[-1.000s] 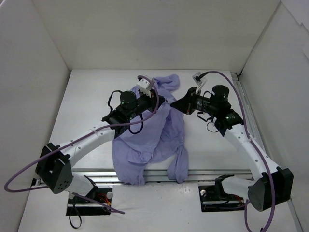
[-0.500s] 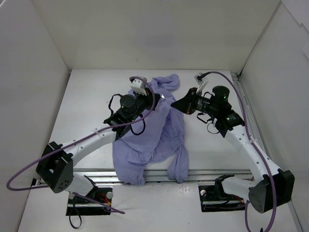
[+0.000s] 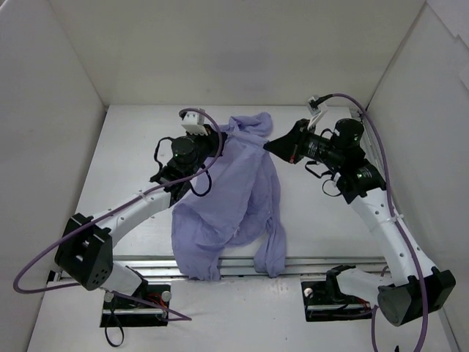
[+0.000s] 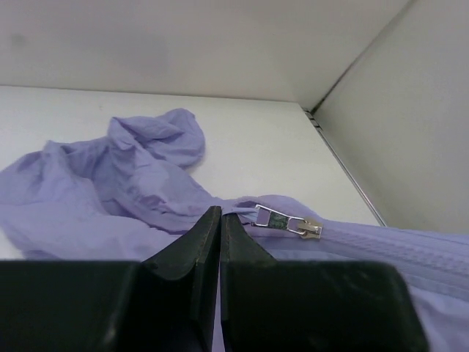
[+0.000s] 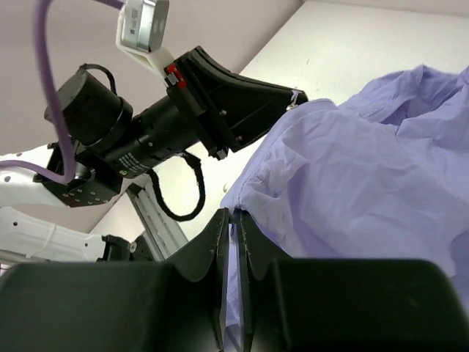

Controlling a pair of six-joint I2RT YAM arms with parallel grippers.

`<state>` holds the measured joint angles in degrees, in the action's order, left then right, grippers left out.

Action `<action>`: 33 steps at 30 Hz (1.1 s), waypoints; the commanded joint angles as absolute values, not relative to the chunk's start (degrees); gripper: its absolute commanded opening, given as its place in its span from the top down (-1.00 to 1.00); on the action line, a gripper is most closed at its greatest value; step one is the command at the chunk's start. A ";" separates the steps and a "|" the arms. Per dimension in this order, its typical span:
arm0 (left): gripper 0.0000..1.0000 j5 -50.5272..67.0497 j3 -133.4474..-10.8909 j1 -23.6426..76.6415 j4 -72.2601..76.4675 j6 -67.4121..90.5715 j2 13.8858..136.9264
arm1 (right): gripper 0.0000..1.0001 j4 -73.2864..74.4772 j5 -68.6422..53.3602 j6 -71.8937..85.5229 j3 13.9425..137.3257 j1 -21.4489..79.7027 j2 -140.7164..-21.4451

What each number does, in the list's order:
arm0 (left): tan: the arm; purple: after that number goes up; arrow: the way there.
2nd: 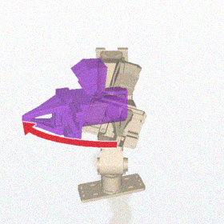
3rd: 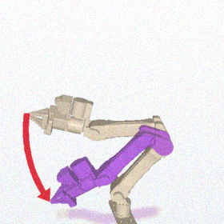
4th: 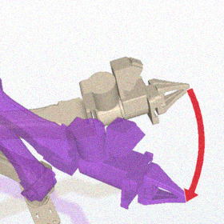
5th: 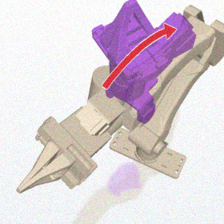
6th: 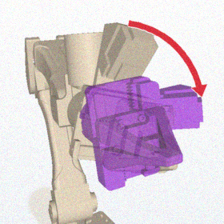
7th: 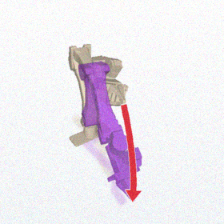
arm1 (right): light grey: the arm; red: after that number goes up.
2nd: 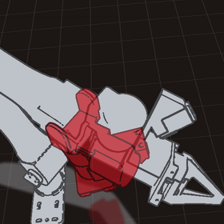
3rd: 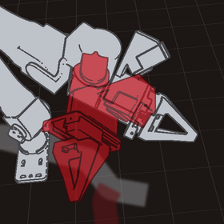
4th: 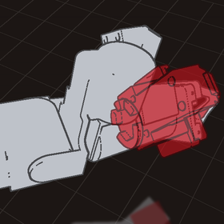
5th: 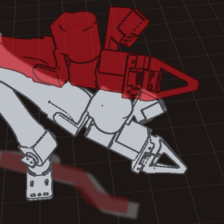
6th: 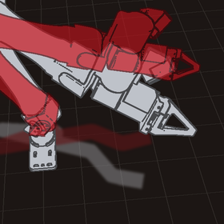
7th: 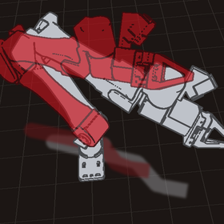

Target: Zip up the jacket

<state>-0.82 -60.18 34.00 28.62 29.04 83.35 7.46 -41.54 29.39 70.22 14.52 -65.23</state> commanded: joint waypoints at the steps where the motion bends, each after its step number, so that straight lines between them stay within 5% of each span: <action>1: 1.00 -4.22 -62.40 30.68 29.10 27.95 79.46 | 1.00 5.62 -41.84 27.86 74.97 13.54 -66.44; 33: 1.00 -1.85 -70.75 3.61 13.80 23.73 67.94 | 1.00 10.72 -31.38 22.33 101.25 5.45 -79.37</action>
